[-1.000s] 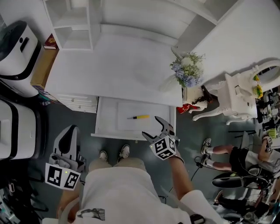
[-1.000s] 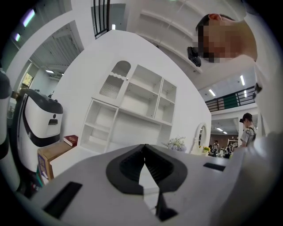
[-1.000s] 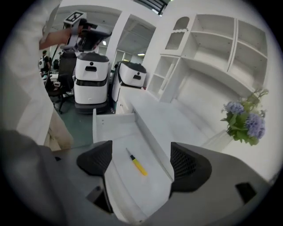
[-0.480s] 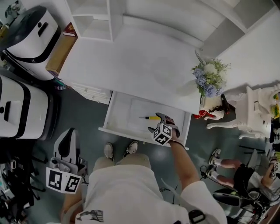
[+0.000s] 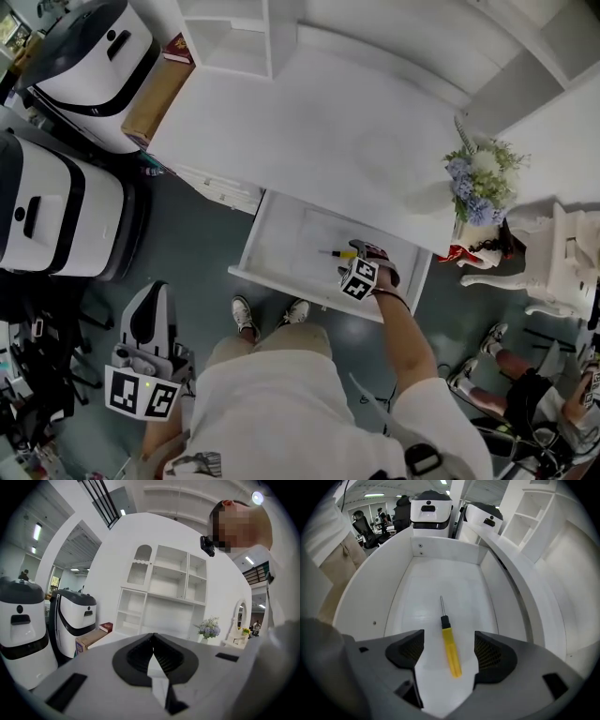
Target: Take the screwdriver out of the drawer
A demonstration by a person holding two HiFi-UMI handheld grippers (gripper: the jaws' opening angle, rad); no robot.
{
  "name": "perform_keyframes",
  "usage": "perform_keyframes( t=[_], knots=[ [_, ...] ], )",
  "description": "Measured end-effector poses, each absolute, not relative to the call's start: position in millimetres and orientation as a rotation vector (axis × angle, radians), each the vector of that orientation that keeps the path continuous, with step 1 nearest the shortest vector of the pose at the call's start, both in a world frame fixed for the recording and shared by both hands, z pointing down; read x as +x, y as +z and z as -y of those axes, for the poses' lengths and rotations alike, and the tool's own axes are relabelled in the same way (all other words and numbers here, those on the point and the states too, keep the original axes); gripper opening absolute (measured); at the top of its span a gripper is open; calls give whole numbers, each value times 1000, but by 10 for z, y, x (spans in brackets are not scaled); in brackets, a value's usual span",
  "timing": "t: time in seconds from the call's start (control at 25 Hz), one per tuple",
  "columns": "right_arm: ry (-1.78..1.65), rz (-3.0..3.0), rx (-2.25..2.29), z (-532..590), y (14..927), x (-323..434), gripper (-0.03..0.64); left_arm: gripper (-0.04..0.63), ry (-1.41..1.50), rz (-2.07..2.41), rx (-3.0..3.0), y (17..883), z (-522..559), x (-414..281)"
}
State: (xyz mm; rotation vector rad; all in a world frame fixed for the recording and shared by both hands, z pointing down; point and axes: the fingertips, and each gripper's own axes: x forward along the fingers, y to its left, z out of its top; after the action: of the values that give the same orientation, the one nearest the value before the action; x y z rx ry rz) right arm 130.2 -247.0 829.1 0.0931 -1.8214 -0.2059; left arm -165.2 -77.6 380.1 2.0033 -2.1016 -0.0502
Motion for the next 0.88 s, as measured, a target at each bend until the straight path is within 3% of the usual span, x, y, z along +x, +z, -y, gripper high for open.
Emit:
perform_keyframes(
  t=[0.88],
  knots=[
    [-207,1668,-2,2490,8542,1340,248,15,-11,2081,1987,3873,819,-2056]
  ],
)
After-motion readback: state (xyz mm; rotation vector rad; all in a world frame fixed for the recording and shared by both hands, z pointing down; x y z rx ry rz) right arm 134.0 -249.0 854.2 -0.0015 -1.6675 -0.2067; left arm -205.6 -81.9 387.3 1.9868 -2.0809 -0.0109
